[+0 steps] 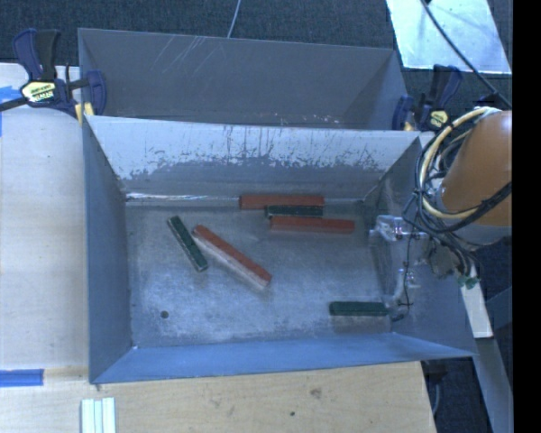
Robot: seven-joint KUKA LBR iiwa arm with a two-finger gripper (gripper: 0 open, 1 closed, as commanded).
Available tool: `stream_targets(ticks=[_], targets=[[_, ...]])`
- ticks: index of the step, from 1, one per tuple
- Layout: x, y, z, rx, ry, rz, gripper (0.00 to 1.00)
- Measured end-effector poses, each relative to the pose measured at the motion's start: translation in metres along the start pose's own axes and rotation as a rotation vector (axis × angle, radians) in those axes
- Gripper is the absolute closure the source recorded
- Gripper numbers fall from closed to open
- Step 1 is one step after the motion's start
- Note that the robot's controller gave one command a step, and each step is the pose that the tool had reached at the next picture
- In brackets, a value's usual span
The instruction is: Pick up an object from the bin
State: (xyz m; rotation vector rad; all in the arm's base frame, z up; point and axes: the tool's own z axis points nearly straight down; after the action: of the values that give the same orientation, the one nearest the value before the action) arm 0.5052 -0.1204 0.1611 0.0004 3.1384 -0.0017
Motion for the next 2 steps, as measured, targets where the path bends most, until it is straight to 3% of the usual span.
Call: stream_targets(ticks=[1, 2], targets=[[0.005, -0.01, 0.08, 0.001, -0.004, -0.017, 0.0], [0.004, -0.011, 0.067, -0.001, 0.003, -0.014, 0.0]])
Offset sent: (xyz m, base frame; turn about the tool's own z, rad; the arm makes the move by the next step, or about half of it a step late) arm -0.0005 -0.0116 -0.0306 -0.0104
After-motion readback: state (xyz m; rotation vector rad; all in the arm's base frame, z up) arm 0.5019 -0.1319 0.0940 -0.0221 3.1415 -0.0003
